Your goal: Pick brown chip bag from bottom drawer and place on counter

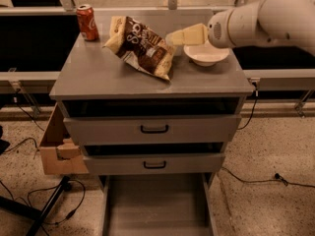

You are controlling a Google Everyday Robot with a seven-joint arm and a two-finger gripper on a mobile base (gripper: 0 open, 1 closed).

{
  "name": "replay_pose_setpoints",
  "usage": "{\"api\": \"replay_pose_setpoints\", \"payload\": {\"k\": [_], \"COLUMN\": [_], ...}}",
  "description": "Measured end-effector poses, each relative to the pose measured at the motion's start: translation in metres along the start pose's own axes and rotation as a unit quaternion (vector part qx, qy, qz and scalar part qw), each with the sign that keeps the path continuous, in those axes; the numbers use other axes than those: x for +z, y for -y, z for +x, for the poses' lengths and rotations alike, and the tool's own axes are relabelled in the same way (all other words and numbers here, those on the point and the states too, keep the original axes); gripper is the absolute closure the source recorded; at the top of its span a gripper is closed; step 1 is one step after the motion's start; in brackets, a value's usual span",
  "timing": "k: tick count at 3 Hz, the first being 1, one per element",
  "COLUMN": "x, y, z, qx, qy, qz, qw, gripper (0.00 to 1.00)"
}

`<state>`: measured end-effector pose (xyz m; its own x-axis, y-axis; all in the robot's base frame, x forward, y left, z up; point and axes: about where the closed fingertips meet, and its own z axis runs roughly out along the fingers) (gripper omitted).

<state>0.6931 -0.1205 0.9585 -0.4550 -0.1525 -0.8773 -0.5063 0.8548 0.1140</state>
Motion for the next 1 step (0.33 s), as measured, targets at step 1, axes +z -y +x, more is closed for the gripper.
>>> {"api": "replay_pose_setpoints", "payload": {"k": [1], "x": [-0.0443], "y": [-0.0103], "z": [0.0499], "qx": [0.046], "qy": [0.057], "qz": [0.028], "qw": [0.9969], "gripper": [0.00]}}
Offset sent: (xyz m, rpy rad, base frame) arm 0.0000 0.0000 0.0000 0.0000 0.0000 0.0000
